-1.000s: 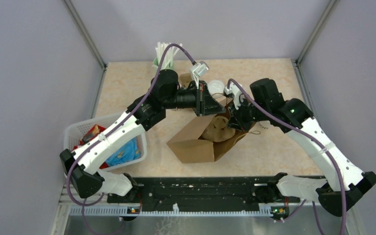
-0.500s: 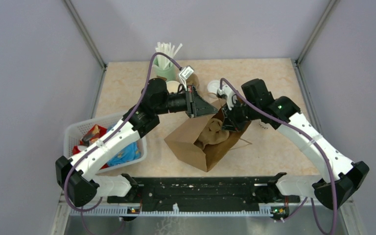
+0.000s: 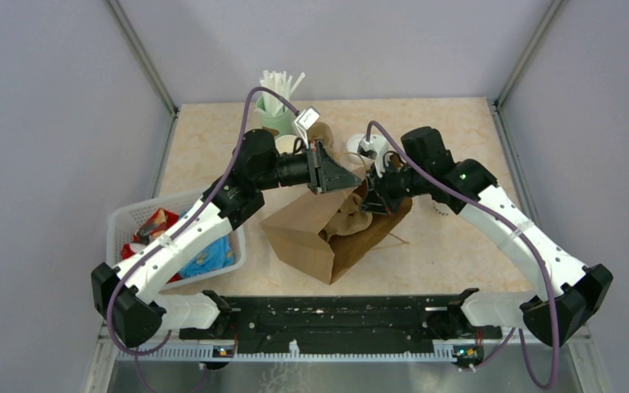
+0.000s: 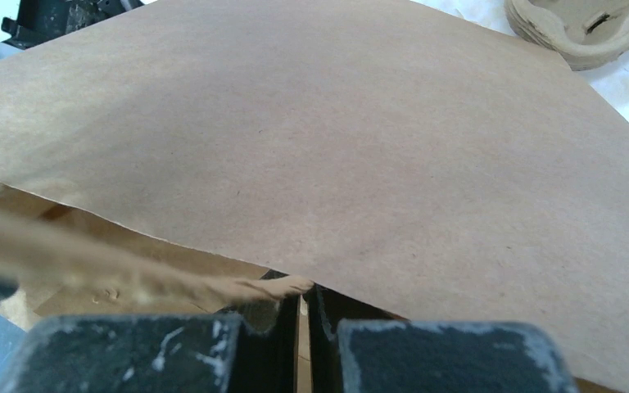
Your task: Pack the takeout coffee
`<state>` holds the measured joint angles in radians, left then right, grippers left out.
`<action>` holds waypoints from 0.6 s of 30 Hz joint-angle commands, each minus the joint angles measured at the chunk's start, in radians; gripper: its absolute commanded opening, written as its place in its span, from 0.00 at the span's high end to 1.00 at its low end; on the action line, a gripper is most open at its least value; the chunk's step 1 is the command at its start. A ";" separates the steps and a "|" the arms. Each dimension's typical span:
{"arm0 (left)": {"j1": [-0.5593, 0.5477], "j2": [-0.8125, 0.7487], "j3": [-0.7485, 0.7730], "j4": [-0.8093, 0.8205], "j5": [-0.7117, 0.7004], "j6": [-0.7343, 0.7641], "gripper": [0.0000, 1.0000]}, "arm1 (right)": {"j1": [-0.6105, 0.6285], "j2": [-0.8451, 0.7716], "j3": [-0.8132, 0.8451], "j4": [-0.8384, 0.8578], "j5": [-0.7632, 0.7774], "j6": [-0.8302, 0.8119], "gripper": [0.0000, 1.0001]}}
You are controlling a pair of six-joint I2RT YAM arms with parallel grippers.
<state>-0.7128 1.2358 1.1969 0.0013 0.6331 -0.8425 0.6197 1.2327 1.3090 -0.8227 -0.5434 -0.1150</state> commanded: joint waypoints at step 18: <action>0.263 -0.007 0.552 -1.210 -0.558 0.164 0.02 | 0.010 0.113 0.196 -0.081 0.172 0.288 1.00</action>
<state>-0.4603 1.2461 1.6321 -0.9066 0.3790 -0.7139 0.6201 1.2877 1.3922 -0.8684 -0.4133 0.1368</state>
